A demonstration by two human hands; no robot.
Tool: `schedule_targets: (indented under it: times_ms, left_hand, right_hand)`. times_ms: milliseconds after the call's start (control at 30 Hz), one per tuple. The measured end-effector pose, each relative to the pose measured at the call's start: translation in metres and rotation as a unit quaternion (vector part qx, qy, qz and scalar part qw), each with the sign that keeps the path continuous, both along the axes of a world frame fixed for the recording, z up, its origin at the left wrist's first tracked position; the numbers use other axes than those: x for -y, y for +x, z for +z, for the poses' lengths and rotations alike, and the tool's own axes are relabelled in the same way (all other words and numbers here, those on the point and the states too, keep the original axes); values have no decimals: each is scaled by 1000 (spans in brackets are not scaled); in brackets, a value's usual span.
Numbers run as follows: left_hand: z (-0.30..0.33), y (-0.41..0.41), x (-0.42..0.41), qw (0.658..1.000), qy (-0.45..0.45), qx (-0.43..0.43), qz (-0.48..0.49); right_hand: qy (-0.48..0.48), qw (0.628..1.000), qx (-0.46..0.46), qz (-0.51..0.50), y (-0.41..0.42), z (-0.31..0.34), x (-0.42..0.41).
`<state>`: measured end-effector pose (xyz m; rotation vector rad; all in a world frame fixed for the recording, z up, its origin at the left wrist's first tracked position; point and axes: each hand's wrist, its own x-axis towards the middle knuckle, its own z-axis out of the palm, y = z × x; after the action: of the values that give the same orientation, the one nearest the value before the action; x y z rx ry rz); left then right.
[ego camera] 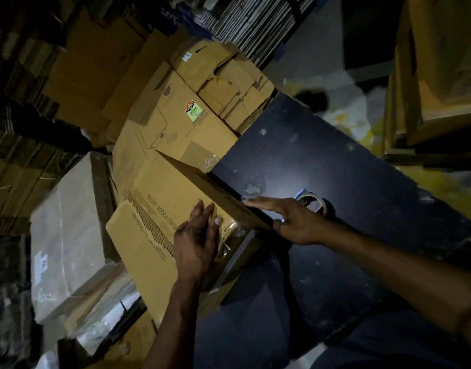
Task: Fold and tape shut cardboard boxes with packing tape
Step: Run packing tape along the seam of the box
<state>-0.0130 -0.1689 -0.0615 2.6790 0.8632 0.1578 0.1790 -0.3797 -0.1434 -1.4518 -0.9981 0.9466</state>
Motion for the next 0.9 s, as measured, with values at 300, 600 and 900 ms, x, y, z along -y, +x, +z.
schedule_targets:
  times_ms: [300, 600, 900]
  left_hand:
    - [10, -6, 4, 1000, -12, -19, 0]
    - [10, -6, 1, 999, -8, -36, -2]
    - [10, -5, 1, 999, -3, -41, -7]
  right_hand:
    - [-24, 999, 37, -1, -36, -43, -11]
    - [74, 993, 73, 49, -33, -34, -22]
    - [-17, 996, 81, -10, -41, -49, -35]
